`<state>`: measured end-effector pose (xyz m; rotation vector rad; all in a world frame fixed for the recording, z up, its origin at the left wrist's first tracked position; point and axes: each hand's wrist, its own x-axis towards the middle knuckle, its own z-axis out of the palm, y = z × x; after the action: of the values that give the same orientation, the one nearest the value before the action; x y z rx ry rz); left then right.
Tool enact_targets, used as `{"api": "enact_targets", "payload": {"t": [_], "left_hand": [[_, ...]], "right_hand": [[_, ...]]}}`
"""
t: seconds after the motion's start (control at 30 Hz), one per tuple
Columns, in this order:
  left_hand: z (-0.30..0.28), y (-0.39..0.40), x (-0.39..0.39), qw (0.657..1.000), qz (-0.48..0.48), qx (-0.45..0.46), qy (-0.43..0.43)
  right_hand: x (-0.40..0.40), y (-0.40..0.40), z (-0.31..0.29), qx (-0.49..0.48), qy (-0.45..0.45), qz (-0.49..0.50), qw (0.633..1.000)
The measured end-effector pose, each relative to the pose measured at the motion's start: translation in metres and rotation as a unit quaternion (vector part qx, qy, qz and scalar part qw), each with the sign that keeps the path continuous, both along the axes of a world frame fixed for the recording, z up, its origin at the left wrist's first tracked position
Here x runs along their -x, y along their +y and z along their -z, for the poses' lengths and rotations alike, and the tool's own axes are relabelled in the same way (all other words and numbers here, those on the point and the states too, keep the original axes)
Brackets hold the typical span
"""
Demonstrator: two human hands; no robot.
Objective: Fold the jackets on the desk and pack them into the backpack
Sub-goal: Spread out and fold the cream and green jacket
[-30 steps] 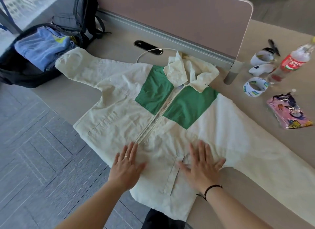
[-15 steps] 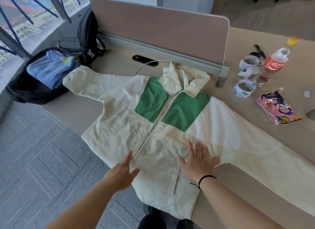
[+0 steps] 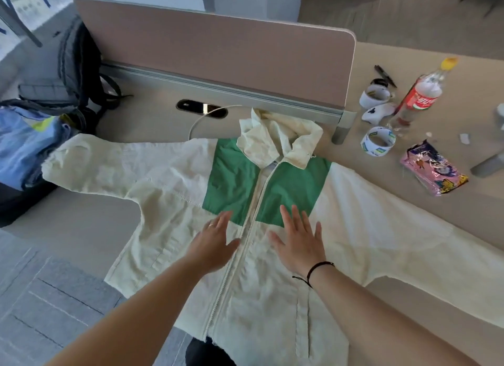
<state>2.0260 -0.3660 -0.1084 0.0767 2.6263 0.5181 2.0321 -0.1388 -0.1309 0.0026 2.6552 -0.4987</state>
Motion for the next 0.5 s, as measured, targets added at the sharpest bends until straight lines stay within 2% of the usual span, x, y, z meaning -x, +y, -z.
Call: {"api": "enact_targets", "payload": {"t": [0.17, 0.3, 0.4, 0.5], "left_hand": [[0.024, -0.04, 0.103, 0.992, 0.107, 0.02, 0.056], [0.043, -0.085, 0.17, 0.982, 0.155, 0.067, 0.08], [0.065, -0.107, 0.182, 0.981, 0.175, 0.075, 0.048], [0.083, -0.119, 0.162, 0.974, 0.186, 0.1, 0.085]], "right_hand": [[0.057, -0.036, 0.016, -0.04, 0.006, 0.072, 0.997], [0.085, -0.062, 0.034, -0.08, -0.001, 0.124, 0.989], [0.08, -0.075, 0.045, -0.107, -0.005, 0.129, 0.986], [0.063, -0.081, 0.05, -0.126, 0.007, 0.119, 0.985]]}}
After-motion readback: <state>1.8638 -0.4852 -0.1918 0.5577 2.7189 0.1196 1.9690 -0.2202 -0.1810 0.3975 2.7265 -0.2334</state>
